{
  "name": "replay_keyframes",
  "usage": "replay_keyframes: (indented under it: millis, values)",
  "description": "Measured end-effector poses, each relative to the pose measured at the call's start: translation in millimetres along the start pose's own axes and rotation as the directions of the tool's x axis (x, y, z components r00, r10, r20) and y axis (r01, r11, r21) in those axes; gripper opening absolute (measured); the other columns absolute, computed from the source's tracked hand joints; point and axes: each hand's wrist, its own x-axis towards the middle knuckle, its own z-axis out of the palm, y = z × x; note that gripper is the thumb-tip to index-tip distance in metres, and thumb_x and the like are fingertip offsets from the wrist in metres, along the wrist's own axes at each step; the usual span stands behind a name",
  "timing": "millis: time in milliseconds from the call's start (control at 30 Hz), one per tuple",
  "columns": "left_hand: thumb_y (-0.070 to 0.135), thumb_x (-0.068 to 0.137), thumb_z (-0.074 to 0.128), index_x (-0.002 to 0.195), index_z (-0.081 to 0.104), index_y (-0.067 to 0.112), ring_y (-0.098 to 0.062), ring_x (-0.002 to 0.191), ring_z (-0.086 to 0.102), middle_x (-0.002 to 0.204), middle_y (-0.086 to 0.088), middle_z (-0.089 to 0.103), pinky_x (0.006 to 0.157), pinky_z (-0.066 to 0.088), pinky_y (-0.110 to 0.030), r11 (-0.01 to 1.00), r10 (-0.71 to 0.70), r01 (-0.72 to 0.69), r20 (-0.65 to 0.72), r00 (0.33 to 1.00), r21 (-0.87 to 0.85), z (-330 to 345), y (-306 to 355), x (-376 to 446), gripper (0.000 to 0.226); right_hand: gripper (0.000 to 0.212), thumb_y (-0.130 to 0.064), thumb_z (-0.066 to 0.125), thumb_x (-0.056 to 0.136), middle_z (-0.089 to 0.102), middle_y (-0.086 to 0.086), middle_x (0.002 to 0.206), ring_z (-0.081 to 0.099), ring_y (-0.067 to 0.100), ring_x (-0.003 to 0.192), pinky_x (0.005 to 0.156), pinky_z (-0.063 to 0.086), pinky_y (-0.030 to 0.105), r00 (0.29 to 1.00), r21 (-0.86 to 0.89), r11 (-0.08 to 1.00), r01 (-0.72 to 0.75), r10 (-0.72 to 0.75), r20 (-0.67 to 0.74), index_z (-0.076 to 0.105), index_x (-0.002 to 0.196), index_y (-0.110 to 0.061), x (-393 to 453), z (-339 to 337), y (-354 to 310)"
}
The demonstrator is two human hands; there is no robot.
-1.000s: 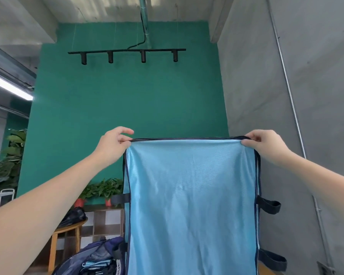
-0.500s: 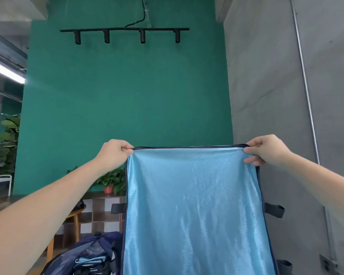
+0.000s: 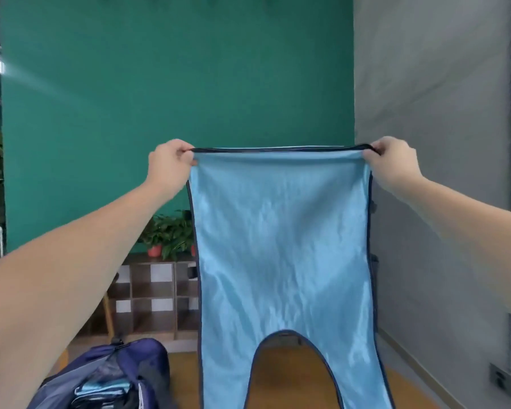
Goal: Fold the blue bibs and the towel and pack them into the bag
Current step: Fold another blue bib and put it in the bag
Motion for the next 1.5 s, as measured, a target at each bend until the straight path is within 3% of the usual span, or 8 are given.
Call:
replay_keyframes:
  millis: [100, 400, 633, 800, 900, 1200, 1400, 1500]
  values:
    - [0.01, 0.102, 0.045, 0.105, 0.06, 0.018, -0.017, 0.09, 0.074, 0.086, 0.005, 0.071, 0.093, 0.057, -0.04, 0.999, 0.051, -0.051, -0.038, 0.998, -0.011, -0.3, -5.5, 4.7, 0.017, 0.021, -0.024, 0.056, 0.101, 0.067, 0.01, 0.105, 0.059, 0.029, 0.102, 0.089, 0.047, 0.037, 0.998, 0.043, 0.997, 0.058, -0.057, -0.032, 0.064, 0.11, -0.006, 4.0, 6.1, 5.3]
    - [0.012, 0.103, 0.049, 0.108, 0.061, 0.018, -0.01, 0.083, 0.072, 0.087, -0.001, 0.072, 0.093, 0.057, -0.042, 0.997, -0.041, 0.033, 0.124, 0.991, 0.066, -12.1, -45.0, -99.1, 0.014, 0.019, -0.028, 0.063, 0.098, 0.069, 0.009, 0.101, 0.061, 0.028, 0.096, 0.081, 0.043, 0.032, 0.993, 0.05, 0.999, -0.013, 0.007, 0.115, 0.066, 0.105, -0.01, -99.0, 3.1, 49.4]
    - [0.02, 0.099, 0.062, 0.111, 0.07, 0.014, -0.016, 0.089, 0.063, 0.095, 0.002, 0.069, 0.085, 0.046, -0.027, 0.975, -0.126, 0.076, 0.239, 0.963, 0.207, -33.8, -54.9, -228.5, 0.016, 0.016, -0.028, 0.065, 0.097, 0.073, 0.003, 0.09, 0.063, 0.024, 0.088, 0.074, 0.04, 0.032, 0.965, 0.019, 0.996, -0.085, 0.077, 0.252, 0.065, 0.09, -0.013, -216.7, -26.7, 87.1]
    - [0.025, 0.097, 0.066, 0.102, 0.07, 0.017, -0.009, 0.087, 0.059, 0.088, 0.007, 0.066, 0.067, 0.036, -0.004, 0.97, -0.152, 0.094, 0.257, 0.954, 0.224, -33.7, -58.9, -266.1, 0.011, 0.02, -0.03, 0.066, 0.097, 0.069, 0.005, 0.087, 0.06, 0.028, 0.087, 0.074, 0.043, 0.034, 0.957, 0.012, 0.991, -0.136, 0.128, 0.261, 0.065, 0.09, -0.011, -247.8, -35.5, 103.6]
    - [0.028, 0.096, 0.068, 0.098, 0.07, 0.018, -0.008, 0.087, 0.062, 0.088, 0.005, 0.069, 0.07, 0.036, -0.006, 0.972, -0.184, 0.128, 0.304, 0.935, 0.197, -24.3, -66.0, -268.2, 0.011, 0.021, -0.031, 0.069, 0.095, 0.069, 0.006, 0.084, 0.06, 0.028, 0.086, 0.072, 0.042, 0.034, 0.948, -0.017, 0.986, -0.165, 0.163, 0.274, 0.067, 0.087, -0.012, -248.0, -29.1, 115.0]
    - [0.044, 0.091, 0.069, 0.084, 0.073, 0.034, -0.007, 0.088, 0.065, 0.084, 0.018, 0.071, 0.082, 0.054, -0.031, 0.891, -0.396, 0.22, 0.442, 0.805, 0.398, 58.3, -169.8, -321.5, 0.012, 0.024, -0.031, 0.071, 0.094, 0.069, 0.006, 0.081, 0.059, 0.017, 0.073, 0.057, 0.041, 0.027, 0.797, -0.193, 0.928, -0.319, 0.373, 0.476, 0.069, 0.078, -0.013, -292.7, 67.7, 213.0]
    - [0.028, 0.094, 0.068, 0.076, 0.07, 0.027, -0.006, 0.069, 0.066, 0.066, 0.009, 0.071, 0.067, 0.052, -0.023, 0.864, -0.468, 0.236, 0.539, 0.7, 0.445, 107.9, -250.4, -399.9, 0.019, 0.04, -0.037, 0.07, 0.093, 0.055, 0.004, 0.061, 0.05, 0.021, 0.06, 0.055, 0.033, 0.032, 0.618, -0.329, 0.85, -0.411, 0.525, 0.585, 0.062, 0.071, -0.004, -368.9, 131.6, 297.7]
    - [0.038, 0.096, 0.067, 0.08, 0.065, 0.035, -0.003, 0.077, 0.064, 0.075, 0.016, 0.069, 0.063, 0.042, -0.017, 0.841, -0.517, 0.301, 0.501, 0.694, 0.45, 117.2, -275.6, -430.5, 0.016, 0.043, -0.042, 0.069, 0.091, 0.052, 0.001, 0.055, 0.052, 0.024, 0.059, 0.056, 0.035, 0.032, 0.668, -0.333, 0.871, -0.362, 0.491, 0.559, 0.055, 0.065, -0.011, -391.5, 141.7, 321.5]
